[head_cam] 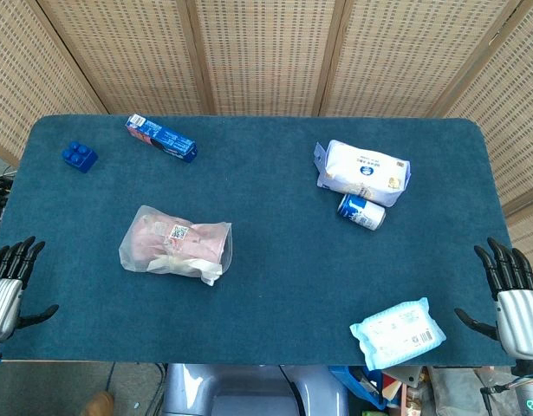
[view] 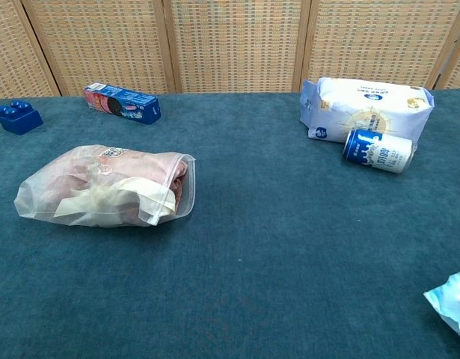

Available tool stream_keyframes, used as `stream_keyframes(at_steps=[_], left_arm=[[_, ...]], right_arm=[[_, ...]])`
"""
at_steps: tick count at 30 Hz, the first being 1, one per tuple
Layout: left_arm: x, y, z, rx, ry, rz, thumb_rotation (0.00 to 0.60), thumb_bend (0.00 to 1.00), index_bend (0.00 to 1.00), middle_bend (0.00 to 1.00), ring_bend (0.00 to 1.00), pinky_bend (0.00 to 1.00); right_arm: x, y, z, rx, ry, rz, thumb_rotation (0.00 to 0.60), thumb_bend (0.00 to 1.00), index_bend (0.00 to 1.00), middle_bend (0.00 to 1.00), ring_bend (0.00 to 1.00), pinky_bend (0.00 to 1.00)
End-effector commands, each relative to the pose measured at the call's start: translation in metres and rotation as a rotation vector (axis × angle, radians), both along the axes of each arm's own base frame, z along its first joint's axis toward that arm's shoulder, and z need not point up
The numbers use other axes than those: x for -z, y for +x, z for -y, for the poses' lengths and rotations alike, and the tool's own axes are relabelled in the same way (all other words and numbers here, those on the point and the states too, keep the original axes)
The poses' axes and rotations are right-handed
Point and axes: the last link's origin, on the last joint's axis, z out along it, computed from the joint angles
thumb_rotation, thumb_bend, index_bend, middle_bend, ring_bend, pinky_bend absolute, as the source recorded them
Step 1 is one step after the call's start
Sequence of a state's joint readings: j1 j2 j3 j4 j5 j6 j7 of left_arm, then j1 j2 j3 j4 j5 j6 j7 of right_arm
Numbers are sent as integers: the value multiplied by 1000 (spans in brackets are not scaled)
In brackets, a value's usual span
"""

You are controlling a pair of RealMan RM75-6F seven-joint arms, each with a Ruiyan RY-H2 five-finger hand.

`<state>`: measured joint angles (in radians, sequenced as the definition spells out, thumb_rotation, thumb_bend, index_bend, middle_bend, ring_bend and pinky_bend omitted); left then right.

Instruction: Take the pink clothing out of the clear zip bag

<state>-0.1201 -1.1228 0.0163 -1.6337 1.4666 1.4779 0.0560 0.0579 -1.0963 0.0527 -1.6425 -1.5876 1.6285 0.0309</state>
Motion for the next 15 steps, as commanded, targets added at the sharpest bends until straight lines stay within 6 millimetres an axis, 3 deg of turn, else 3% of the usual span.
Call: stream_keyframes(at_steps=[1,5,15], left_arm=[[2,0,-1,-4,-7,-4,600,143,0,0,0,0],[7,3,-15,16,-36,21,600,143,0,0,0,0],[31,34,-97,100,-229,50,600,143,0,0,0,0]], right_arm=[[1,0,0,2,1,0,600,0,0,0,0,0],[1,0,0,3,-5,1,600,0,0,0,0,0],[2,-2,5,23,-13,-15,600,0,0,0,0,0]])
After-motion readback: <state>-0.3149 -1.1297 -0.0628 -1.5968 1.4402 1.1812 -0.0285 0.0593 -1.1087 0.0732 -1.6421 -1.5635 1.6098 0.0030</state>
